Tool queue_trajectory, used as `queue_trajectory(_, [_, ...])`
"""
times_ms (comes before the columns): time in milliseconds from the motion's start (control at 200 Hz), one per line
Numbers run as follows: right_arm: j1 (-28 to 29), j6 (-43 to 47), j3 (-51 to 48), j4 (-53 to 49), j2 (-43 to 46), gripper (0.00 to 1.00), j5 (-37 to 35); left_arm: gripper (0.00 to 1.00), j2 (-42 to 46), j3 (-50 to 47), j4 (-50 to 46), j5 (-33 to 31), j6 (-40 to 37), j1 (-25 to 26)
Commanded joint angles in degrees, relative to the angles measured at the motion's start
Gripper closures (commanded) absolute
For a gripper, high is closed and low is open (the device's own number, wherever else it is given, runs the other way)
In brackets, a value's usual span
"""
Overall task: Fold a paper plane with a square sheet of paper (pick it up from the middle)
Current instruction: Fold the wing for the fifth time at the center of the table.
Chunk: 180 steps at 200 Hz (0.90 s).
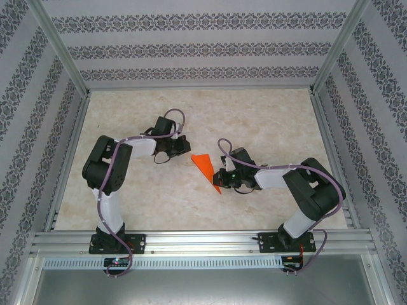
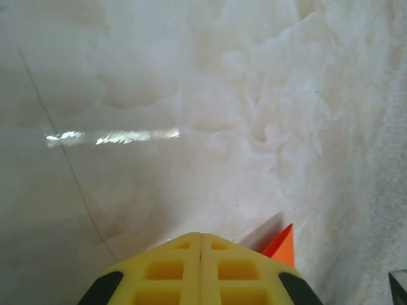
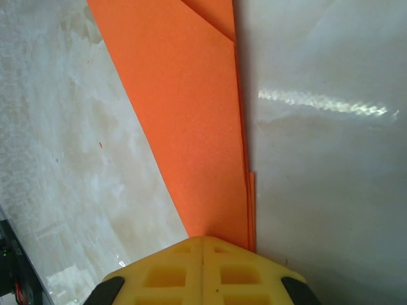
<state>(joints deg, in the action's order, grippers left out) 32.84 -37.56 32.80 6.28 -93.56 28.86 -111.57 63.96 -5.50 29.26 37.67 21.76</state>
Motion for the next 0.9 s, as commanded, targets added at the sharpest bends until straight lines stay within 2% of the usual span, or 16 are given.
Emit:
queue_trajectory(0, [-0.6,1.5,-2.9,-15.0,-3.2,1.0,-5.0,0.93,5.6,0.7,-2.4,0.4,-1.7,0.3])
queue_trajectory(205, [-0.6,1.1,-2.0,-15.0,-3.2,1.0,-4.9,0.94,8.7,-2.2,-0.1,4.5,0.2,4.7])
queue_trajectory(485, [-0.8,1.6,-1.2,-15.4,-3.6,1.0,-4.5,0.96,1.7,-4.0,4.1,6.3,1.8,9.5])
queue_trajectory(744, [-0.9,1.5,0.8,-16.8,1.3,0.98,-3.1,0.97,-2.1,-3.2,0.4,1.5,-0.4,10.2])
queue_trajectory(894, [-0.8,1.9,5.1,-17.2,4.3,0.96,-0.1,0.98,-2.4,-3.7,-0.6,0.9,-1.5,10.2])
